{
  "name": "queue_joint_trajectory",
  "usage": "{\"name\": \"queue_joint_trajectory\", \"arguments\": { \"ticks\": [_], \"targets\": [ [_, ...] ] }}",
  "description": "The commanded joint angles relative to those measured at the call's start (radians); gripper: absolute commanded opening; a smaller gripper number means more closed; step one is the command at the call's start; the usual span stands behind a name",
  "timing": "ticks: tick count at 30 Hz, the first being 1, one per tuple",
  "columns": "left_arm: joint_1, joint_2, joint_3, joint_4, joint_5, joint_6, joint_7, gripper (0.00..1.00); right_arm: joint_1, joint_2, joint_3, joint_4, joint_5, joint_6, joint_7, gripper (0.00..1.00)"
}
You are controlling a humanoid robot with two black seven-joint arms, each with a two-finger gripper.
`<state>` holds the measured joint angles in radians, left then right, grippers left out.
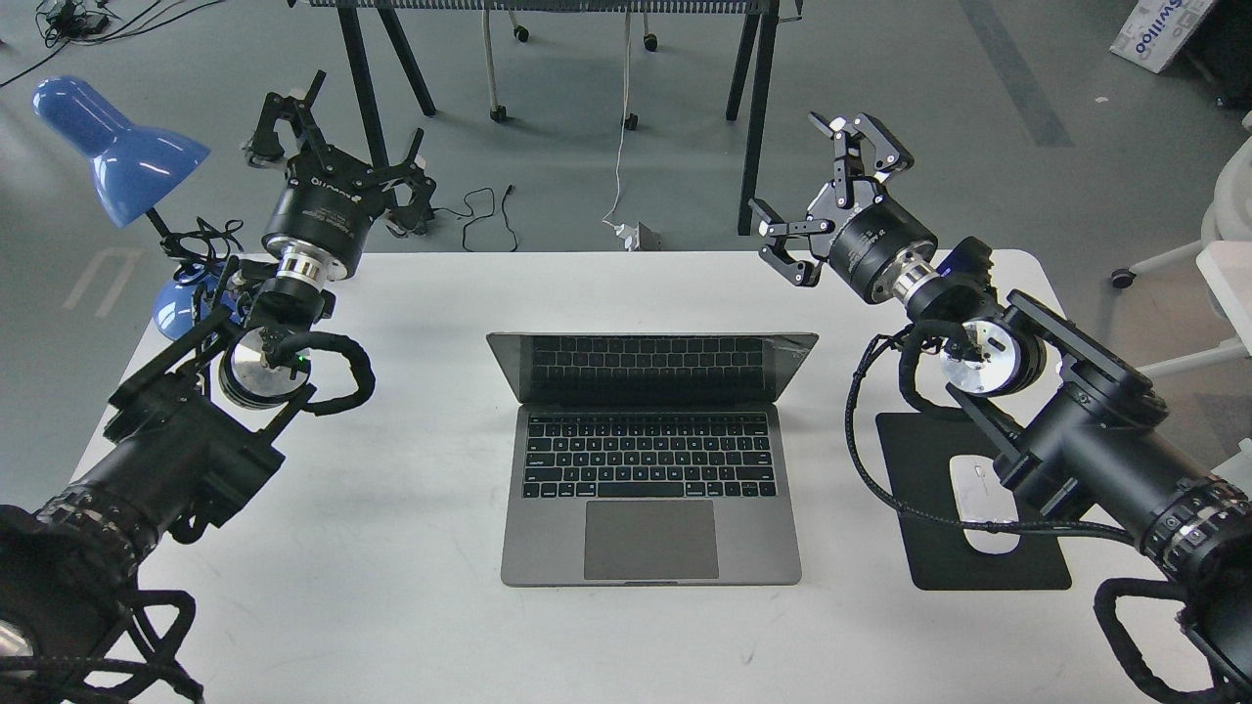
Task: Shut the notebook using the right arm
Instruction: 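Swing the right gripper over toward the top of the laptop screen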
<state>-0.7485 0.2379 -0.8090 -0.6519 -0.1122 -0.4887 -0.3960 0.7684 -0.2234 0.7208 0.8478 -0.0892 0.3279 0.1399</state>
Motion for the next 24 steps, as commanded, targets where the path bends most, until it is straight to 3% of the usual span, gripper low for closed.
{"name": "queue_joint_trajectory", "arguments": {
  "ticks": [1, 8, 24],
  "targets": [
    [0.000, 0.000, 0.001, 0.000, 0.000, 0.000, 0.002, 1.00, -0.032, -0.049, -0.038, 0.095, -0.001, 0.000, -0.003, 1.00],
    [0.000, 0.000, 0.001, 0.000, 0.000, 0.000, 0.002, 1.00, -0.080, -0.120, -0.139, 0.211, -0.004, 0.003, -0.013, 1.00],
    [0.000, 0.000, 0.001, 0.000, 0.000, 0.000, 0.002, 1.00, -0.086, -0.152, -0.336, 0.249, -0.142, 0.014, -0.007, 1.00]
  ]
}}
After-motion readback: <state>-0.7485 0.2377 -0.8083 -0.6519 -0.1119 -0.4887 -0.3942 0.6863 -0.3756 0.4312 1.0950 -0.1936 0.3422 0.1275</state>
